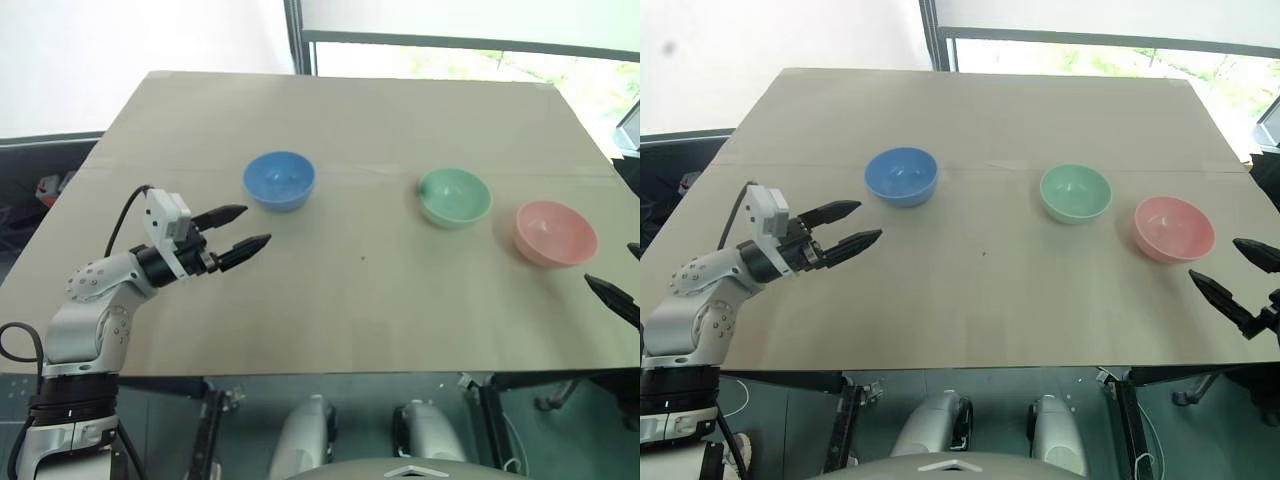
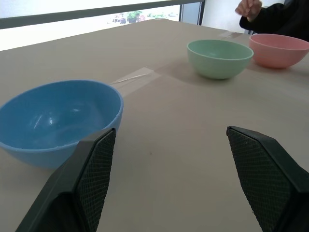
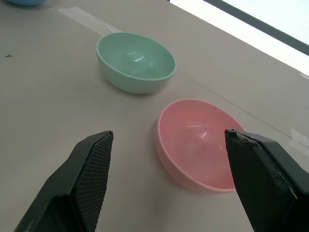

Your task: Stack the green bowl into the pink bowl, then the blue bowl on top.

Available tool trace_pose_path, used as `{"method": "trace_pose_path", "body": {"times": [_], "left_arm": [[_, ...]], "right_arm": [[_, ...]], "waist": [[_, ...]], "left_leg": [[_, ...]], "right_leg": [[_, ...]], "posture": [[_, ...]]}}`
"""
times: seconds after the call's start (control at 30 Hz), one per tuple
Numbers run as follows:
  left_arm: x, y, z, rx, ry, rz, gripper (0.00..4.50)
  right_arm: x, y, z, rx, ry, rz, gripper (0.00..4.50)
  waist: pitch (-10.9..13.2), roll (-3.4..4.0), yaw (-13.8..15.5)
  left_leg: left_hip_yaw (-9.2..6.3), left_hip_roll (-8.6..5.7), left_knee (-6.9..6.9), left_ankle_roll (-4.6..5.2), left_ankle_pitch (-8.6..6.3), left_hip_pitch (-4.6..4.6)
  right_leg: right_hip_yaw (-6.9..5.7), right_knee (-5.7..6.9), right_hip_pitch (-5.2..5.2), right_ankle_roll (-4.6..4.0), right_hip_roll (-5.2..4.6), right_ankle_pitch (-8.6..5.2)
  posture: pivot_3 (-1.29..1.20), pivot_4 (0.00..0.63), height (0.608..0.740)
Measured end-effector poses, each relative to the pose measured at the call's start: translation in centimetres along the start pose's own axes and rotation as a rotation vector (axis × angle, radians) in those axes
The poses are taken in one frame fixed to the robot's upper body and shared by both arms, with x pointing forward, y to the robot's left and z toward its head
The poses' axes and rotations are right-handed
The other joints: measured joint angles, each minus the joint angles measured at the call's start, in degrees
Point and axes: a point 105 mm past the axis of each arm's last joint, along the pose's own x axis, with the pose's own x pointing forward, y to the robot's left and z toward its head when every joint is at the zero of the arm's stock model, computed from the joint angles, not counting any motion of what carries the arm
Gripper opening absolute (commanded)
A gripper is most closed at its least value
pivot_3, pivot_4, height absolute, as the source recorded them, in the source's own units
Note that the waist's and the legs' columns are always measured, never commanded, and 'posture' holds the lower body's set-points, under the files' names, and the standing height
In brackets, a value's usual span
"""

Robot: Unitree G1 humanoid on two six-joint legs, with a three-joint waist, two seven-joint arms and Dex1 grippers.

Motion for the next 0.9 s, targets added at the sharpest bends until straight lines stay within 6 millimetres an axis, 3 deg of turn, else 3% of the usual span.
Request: {"method": "trace_pose_path", "body": {"times": [0.3, 0.47, 0.6, 0.7, 0.9], "left_arm": [[1.0, -0.7, 0.3, -0.041, -0.039, -0.025, 3.87], [2.0, -1.8, 1.0, -0.067, -0.090, -0.095, 3.87], [3.1, -4.2, 1.9, -0.049, -0.130, -0.241, 3.87], [3.4, -5.2, 2.1, -0.050, -0.141, -0.297, 3.87], [3.5, -6.4, 2.7, -0.022, -0.152, -0.368, 3.92]], "right_arm": [[2.7, 0.3, 0.8, -0.028, -0.043, 0.006, 3.88], [5.5, 0.8, 0.6, -0.062, -0.012, 0.020, 3.88], [9.0, -0.2, -2.4, -0.088, 0.136, -0.015, 3.88], [10.3, -0.3, -4.2, -0.084, 0.206, -0.006, 3.88], [12.5, -0.6, -6.2, -0.070, 0.281, 0.005, 2.03]], "waist": [[0.00, -0.01, -0.05], [0.00, -0.02, -0.07], [0.00, -0.03, -0.16], [0.02, 0.01, -0.05], [0.04, 0.04, -0.12]], "left_leg": [[-0.01, 0.00, 0.04, 0.00, 0.01, 0.04], [0.00, -0.03, 0.07, 0.00, 0.01, 0.02], [0.03, -0.06, 0.12, 0.00, 0.01, 0.02], [-0.02, -0.04, 0.10, -0.01, 0.02, -0.02], [-0.01, -0.04, 0.08, -0.01, 0.02, -0.08]], "right_leg": [[0.00, 0.15, 0.00, 0.00, 0.02, 0.00], [0.00, 0.14, -0.01, 0.01, 0.02, 0.01], [0.03, 0.15, -0.01, 0.01, 0.04, 0.01], [-0.03, 0.13, -0.03, 0.00, 0.06, 0.00], [-0.03, 0.08, -0.06, 0.01, 0.07, 0.01]], "posture": [[0.00, 0.150, 0.740], [0.00, 0.150, 0.740], [0.00, 0.150, 0.740], [0.00, 0.150, 0.740], [0.00, 0.150, 0.740]]}}
